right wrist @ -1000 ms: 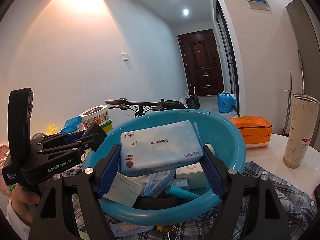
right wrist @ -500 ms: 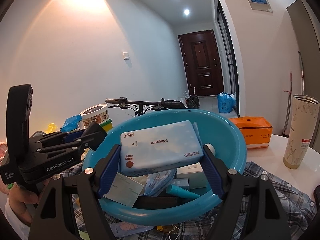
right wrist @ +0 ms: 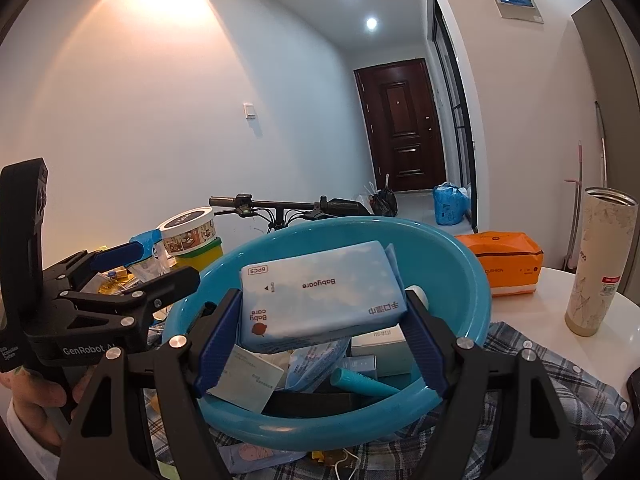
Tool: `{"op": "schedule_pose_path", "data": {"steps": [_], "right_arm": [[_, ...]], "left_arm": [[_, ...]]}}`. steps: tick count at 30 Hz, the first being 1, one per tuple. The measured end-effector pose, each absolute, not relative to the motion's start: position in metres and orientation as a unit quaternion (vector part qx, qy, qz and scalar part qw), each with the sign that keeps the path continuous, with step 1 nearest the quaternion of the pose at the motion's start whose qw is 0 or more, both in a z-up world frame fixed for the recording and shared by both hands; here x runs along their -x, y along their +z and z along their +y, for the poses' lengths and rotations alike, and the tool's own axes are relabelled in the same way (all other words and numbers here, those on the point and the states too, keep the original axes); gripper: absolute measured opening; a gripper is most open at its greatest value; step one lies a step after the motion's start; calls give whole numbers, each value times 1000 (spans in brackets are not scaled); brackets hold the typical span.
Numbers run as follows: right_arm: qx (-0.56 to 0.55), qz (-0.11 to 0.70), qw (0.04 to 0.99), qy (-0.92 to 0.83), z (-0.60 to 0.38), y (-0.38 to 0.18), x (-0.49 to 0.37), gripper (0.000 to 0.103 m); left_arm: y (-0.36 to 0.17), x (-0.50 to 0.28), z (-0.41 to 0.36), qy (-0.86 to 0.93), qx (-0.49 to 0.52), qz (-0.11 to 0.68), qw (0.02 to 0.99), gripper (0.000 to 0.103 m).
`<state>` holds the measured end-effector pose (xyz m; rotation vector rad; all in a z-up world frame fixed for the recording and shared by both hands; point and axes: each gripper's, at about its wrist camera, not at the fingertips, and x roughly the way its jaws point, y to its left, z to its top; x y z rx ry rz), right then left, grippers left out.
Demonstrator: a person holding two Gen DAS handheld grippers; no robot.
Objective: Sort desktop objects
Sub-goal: 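Lower the Babycare pack into the basin and open the right gripper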
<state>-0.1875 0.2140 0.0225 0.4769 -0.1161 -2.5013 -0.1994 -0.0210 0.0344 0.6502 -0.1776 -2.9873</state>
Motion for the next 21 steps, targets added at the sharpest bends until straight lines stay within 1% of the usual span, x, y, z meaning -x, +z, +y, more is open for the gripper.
{"op": "schedule_pose_path", "data": {"steps": [21], "right_arm": [[-180, -43, 290, -939, 213, 21, 189, 77]], "left_arm": [[32, 200, -24, -974, -221, -46, 34, 103]]}}
